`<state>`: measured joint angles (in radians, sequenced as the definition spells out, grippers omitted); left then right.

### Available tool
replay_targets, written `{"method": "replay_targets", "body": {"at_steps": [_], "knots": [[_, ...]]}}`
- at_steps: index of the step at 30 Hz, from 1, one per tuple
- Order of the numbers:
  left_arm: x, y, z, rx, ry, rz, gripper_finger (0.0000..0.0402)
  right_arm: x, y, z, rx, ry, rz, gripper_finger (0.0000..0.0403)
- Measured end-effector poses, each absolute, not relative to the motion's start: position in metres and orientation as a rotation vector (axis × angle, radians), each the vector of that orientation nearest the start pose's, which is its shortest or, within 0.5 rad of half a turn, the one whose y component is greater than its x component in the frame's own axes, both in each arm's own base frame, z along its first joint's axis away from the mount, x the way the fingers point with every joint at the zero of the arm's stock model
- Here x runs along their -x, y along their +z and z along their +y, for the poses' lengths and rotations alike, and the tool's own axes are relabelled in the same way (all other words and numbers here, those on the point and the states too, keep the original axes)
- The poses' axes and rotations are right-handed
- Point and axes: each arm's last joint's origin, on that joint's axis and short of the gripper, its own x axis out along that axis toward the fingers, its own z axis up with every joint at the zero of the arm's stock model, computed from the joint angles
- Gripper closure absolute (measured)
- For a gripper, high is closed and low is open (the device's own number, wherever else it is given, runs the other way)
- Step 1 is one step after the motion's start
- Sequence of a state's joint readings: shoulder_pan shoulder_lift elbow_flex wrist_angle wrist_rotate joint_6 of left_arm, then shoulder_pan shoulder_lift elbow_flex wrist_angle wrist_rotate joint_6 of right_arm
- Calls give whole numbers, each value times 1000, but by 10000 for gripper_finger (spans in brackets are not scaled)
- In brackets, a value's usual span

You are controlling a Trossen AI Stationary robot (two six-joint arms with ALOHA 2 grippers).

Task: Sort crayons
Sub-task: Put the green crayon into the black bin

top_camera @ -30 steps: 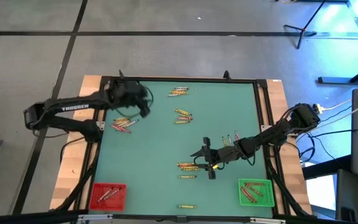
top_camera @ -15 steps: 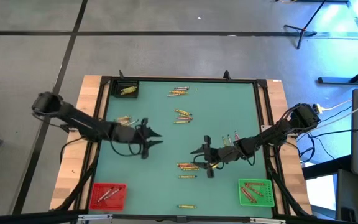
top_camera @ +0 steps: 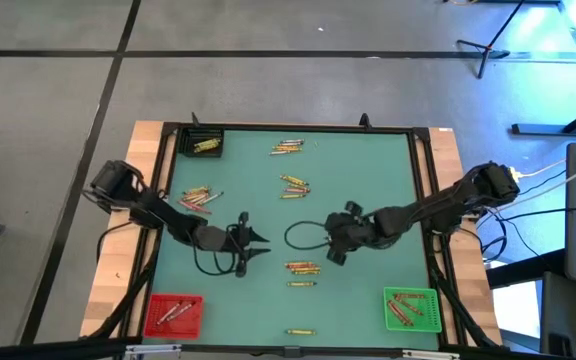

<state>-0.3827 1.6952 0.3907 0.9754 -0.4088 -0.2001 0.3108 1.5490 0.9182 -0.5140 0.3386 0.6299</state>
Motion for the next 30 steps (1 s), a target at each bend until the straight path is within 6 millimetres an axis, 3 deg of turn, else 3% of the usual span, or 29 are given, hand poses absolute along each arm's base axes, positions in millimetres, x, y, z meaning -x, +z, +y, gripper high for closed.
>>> {"method": "replay_targets", "body": {"at_steps": [9, 16, 23, 30], "knots": [[-253, 112, -89, 41, 54, 310, 291, -245, 171, 73, -462, -560, 1330, 212], [-253, 112, -89, 12, 68, 308, 292, -243, 164, 72, -595, -624, 1360, 212], [-253, 111, -89, 9, 70, 313, 292, -234, 148, 52, -636, -711, 1395, 212], [-253, 111, -89, 8, 72, 315, 292, -233, 136, 44, -693, -625, 1404, 241]]}}
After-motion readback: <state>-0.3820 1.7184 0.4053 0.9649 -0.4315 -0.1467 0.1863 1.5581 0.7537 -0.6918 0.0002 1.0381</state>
